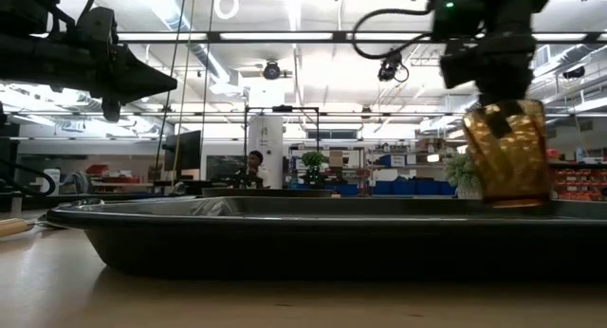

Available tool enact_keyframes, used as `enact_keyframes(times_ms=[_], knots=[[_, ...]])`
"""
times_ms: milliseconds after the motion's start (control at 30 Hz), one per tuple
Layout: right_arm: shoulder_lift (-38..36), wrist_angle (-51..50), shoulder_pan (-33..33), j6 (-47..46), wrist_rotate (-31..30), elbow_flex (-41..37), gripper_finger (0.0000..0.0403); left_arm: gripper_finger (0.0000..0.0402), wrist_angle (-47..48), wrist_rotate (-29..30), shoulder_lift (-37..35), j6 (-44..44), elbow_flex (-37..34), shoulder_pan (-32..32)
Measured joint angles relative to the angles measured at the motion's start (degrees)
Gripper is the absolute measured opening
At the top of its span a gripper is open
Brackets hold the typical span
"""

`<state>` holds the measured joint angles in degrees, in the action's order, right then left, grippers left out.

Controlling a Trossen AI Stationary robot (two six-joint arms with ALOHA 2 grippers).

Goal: Pick and place plate/cup/fork/spoon on tray
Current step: Put the brown cup to the top right on the black tray

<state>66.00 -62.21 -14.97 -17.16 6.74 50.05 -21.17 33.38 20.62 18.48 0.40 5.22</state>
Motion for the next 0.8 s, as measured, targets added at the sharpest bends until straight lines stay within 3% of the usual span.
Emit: enact_keyframes(times_ms=[467, 800], knots=[[-14.5, -4.5, 2.9, -9.2, -3.3, -1.7, 0.0013, 0.0025, 0.0, 0.0, 0.0, 0.0, 0.0, 0.0], [-13.6, -4.6, 3.1, -8.6, -4.4, -1.7, 0.0014, 0.0025, 0.0, 0.0, 0.0, 0.0, 0.0, 0.0]])
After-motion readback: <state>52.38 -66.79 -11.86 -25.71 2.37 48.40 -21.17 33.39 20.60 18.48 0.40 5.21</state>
